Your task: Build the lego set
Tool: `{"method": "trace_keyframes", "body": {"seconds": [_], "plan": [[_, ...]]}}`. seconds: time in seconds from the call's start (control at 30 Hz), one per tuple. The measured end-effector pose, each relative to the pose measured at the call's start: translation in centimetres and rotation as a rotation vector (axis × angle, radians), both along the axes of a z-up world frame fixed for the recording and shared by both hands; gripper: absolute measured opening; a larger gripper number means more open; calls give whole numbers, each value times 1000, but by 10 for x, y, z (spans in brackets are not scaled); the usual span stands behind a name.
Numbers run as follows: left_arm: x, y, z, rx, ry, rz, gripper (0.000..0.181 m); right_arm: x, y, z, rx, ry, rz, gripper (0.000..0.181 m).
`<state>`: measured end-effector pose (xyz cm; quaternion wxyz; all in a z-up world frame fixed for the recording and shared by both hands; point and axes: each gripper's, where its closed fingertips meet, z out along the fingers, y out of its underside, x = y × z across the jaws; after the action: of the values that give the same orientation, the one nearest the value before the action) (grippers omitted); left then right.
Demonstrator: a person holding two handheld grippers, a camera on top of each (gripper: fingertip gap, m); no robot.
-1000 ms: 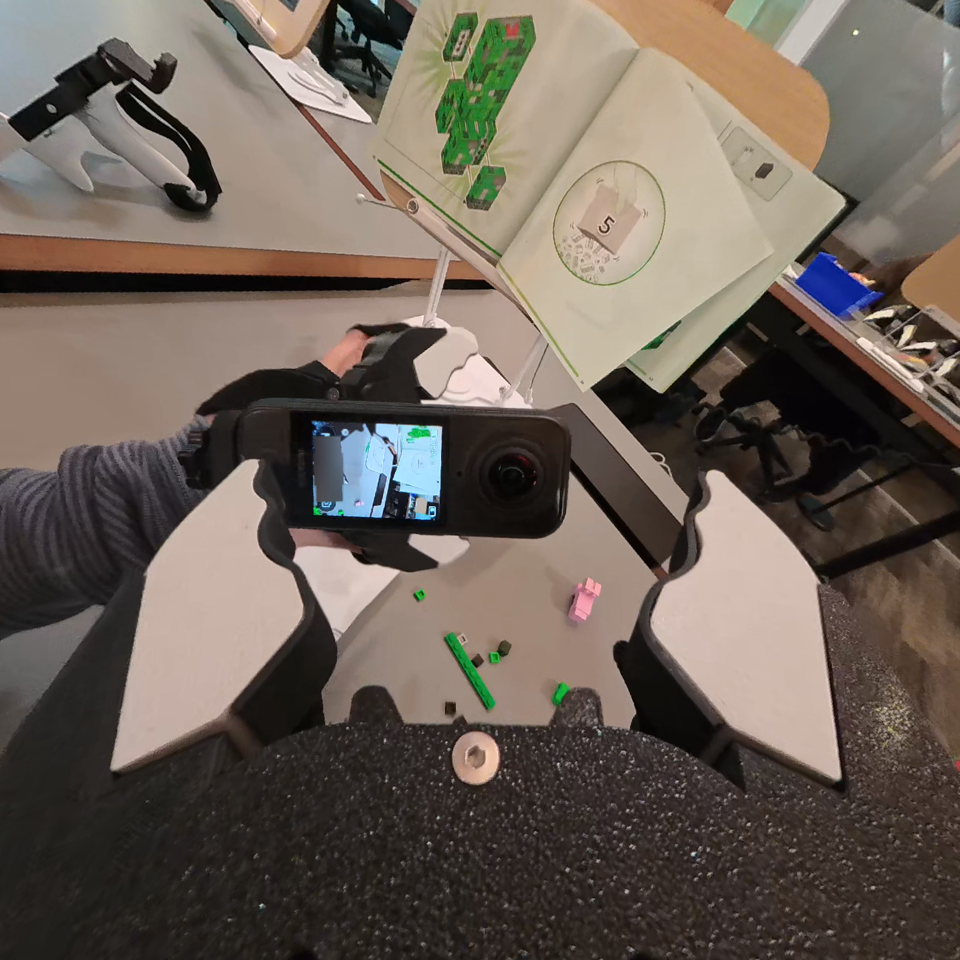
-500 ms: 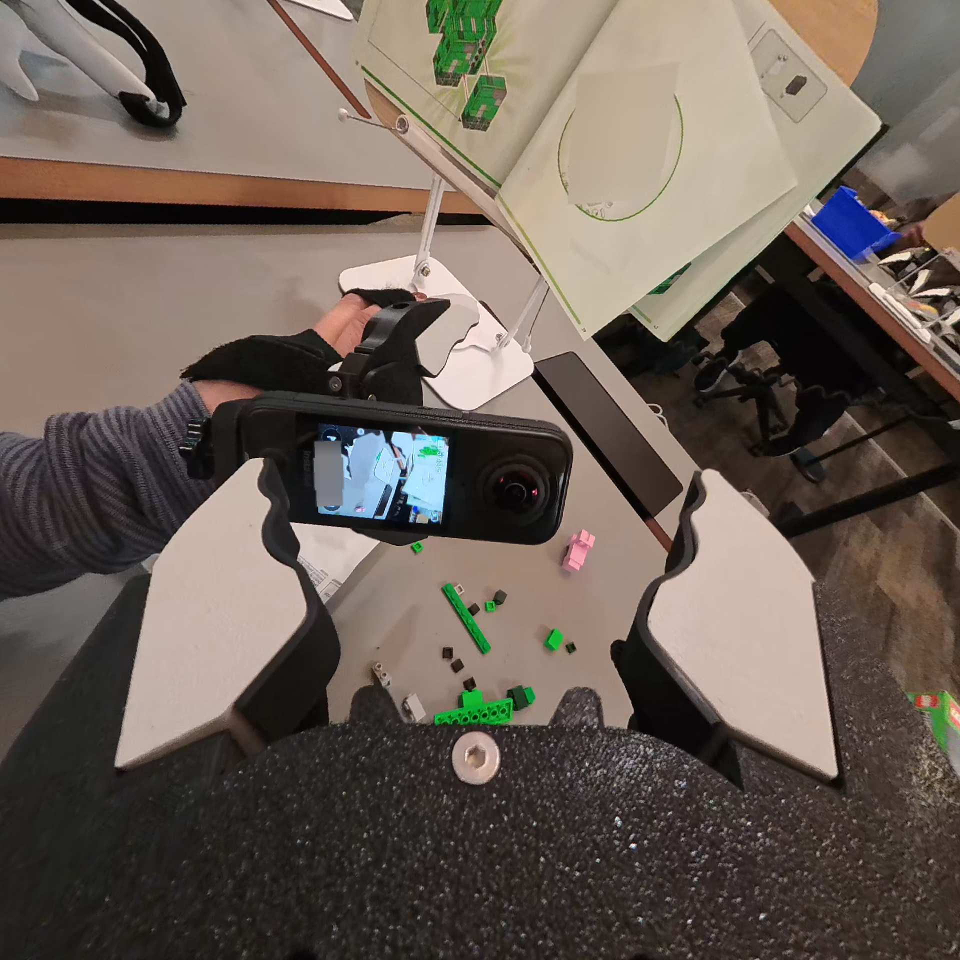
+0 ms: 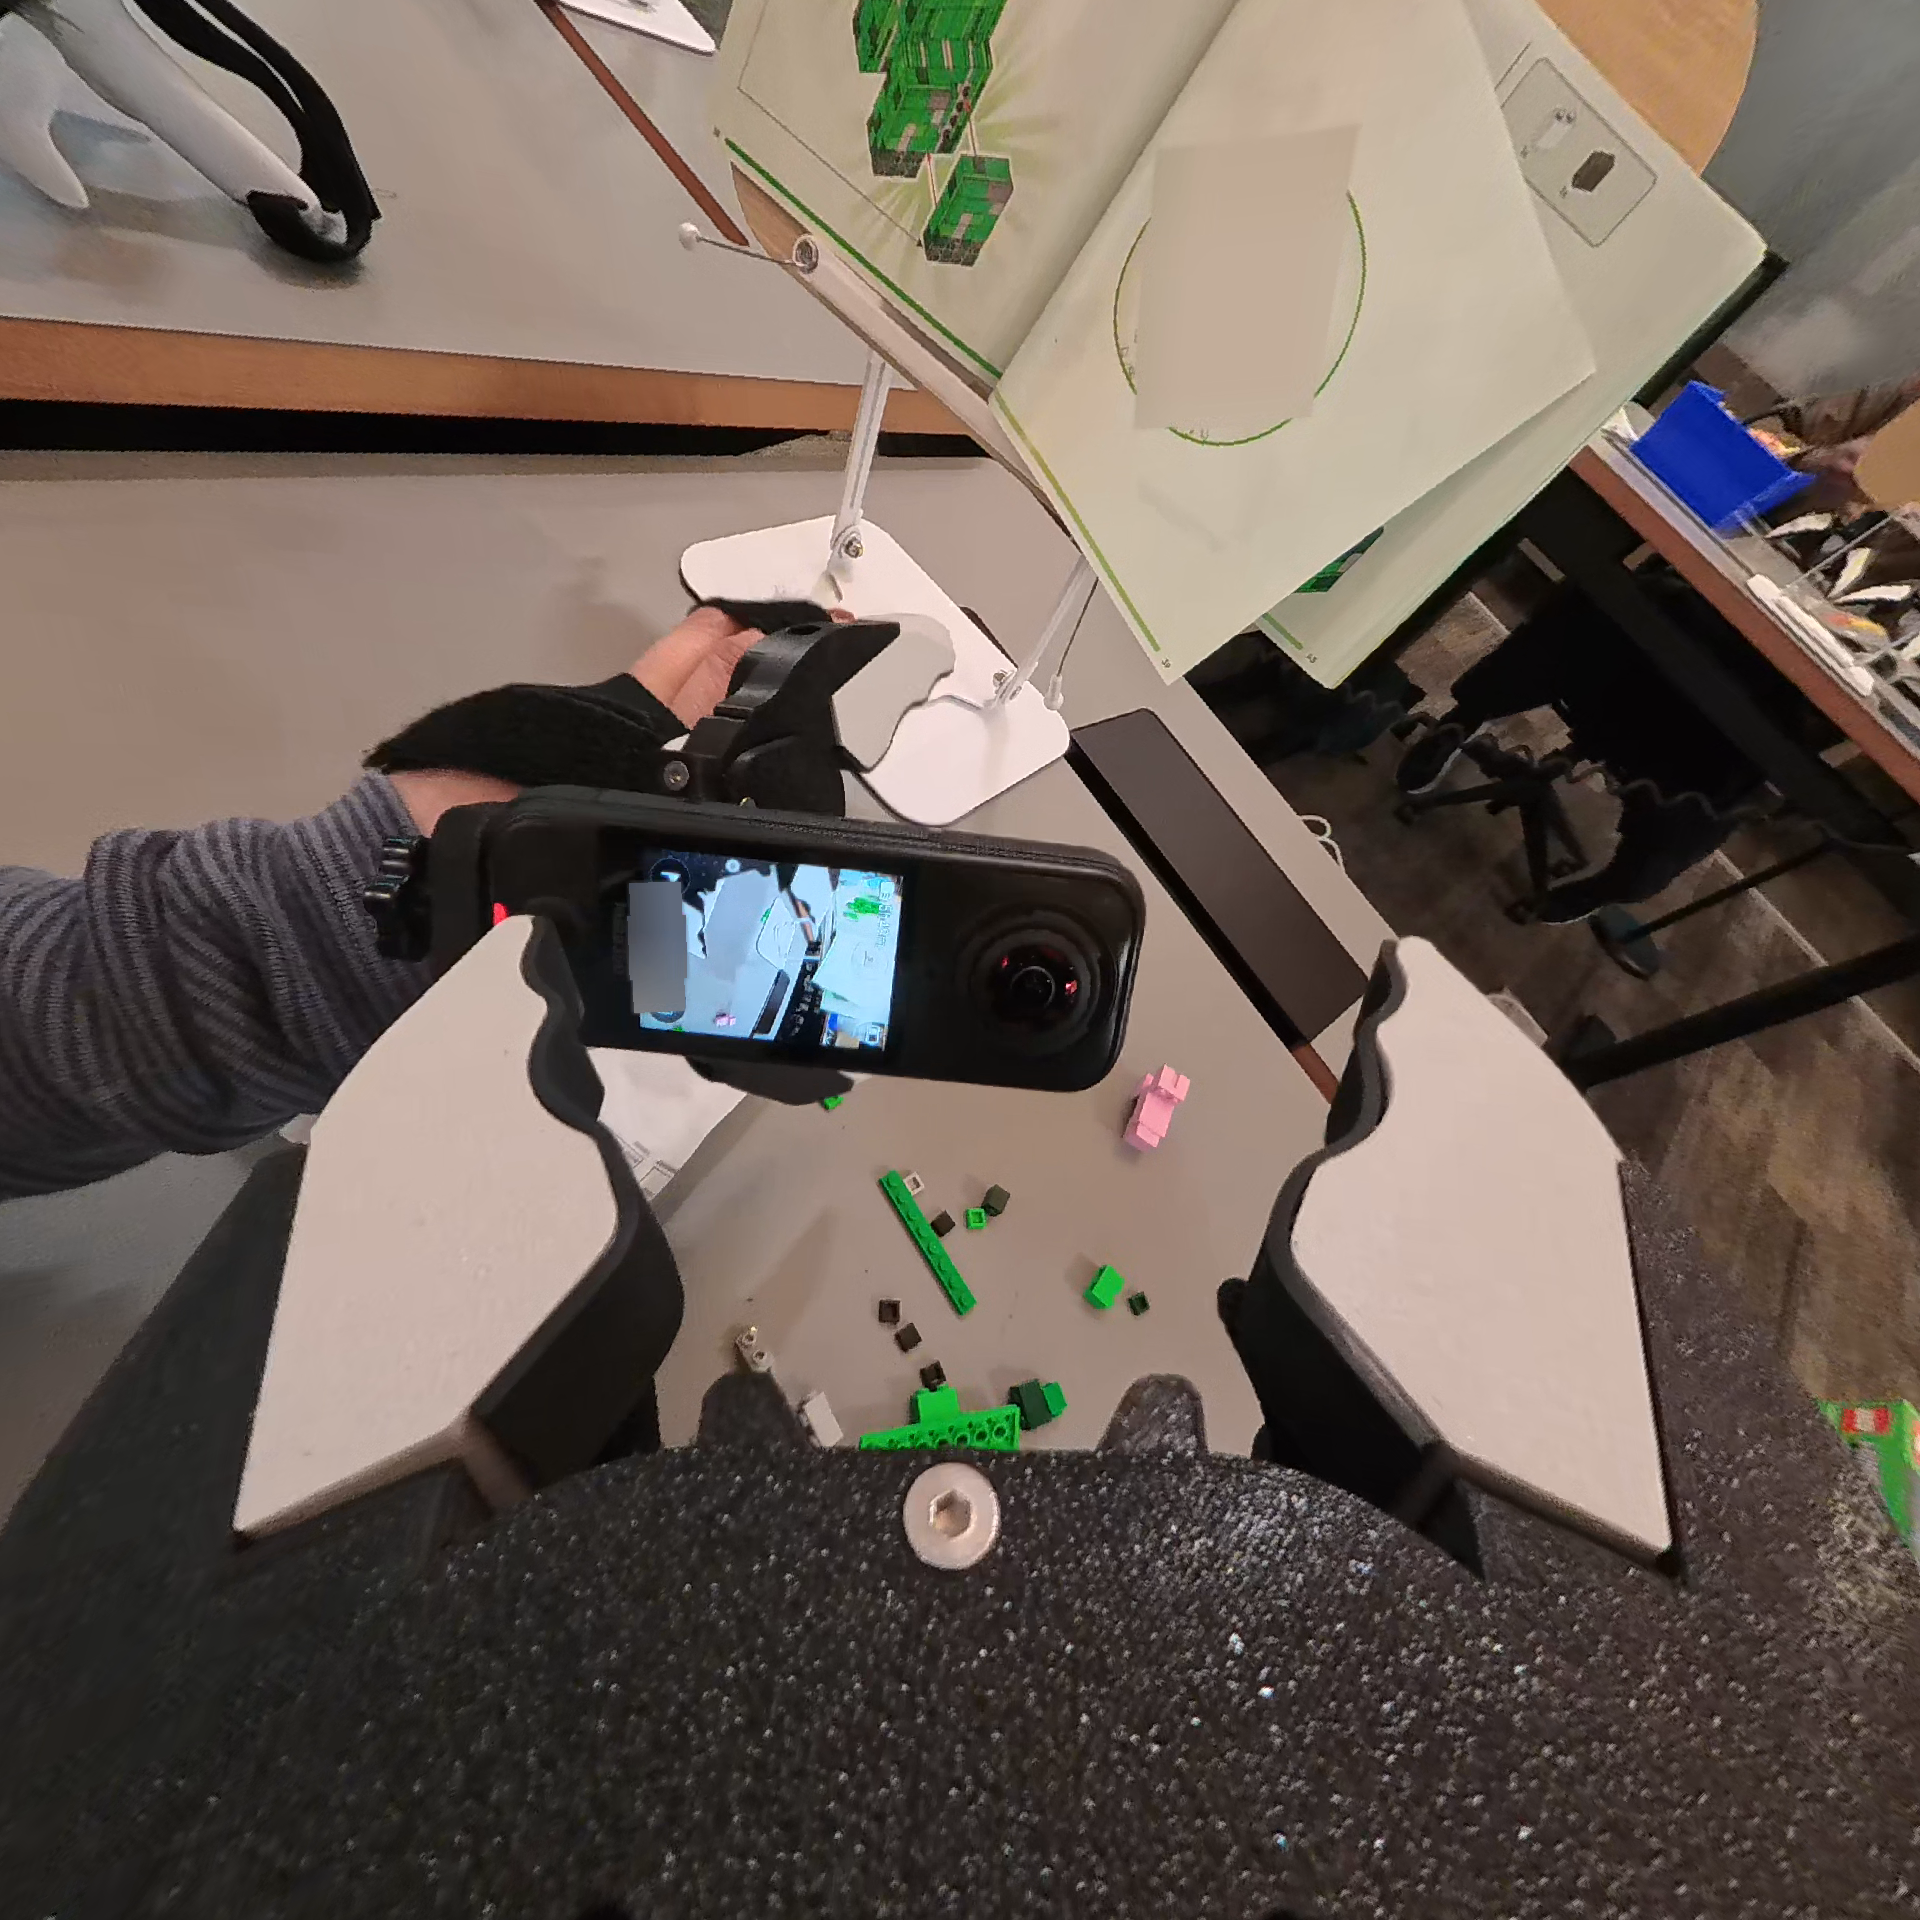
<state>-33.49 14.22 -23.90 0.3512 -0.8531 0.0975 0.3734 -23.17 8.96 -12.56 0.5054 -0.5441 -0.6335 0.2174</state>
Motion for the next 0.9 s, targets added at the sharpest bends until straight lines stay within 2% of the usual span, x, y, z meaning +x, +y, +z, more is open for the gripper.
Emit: {"method": "trace_keyframes", "body": {"seconds": [0.13, 0.27, 0.4, 0.5, 0.6, 0.73, 0.8, 0.83, 0.9], "plan": [[3, 1, 0, 27, -49, 11, 142, 2, 0, 4, 25, 13, -6, 135], [13, 6, 3, 68, -119, -13, 141, 19, 6, 8, 10, 41, -41, 134], [30, 15, 6, 96, -194, -58, 141, 59, 26, 10, -17, 87, -120, 131], [47, 19, 12, 124, -222, -109, 140, 111, 47, 5, -67, 119, -201, 127], [58, 15, 19, 145, -224, -161, 140, 200, 90, 1, -78, 151, -392, 122], [59, 0, 31, 189, -275, -189, 139, 379, 158, -7, -80, 219, -813, 108], [58, -7, 37, 220, -317, -194, 139, 466, 176, -12, -80, 250, -989, 100], [59, -9, 39, 235, -338, -198, 139, 503, 182, -15, -81, 256, -1043, 93], [62, -12, 41, 261, -376, -206, 138, 565, 194, -20, -73, 268, -1131, 89]]}}
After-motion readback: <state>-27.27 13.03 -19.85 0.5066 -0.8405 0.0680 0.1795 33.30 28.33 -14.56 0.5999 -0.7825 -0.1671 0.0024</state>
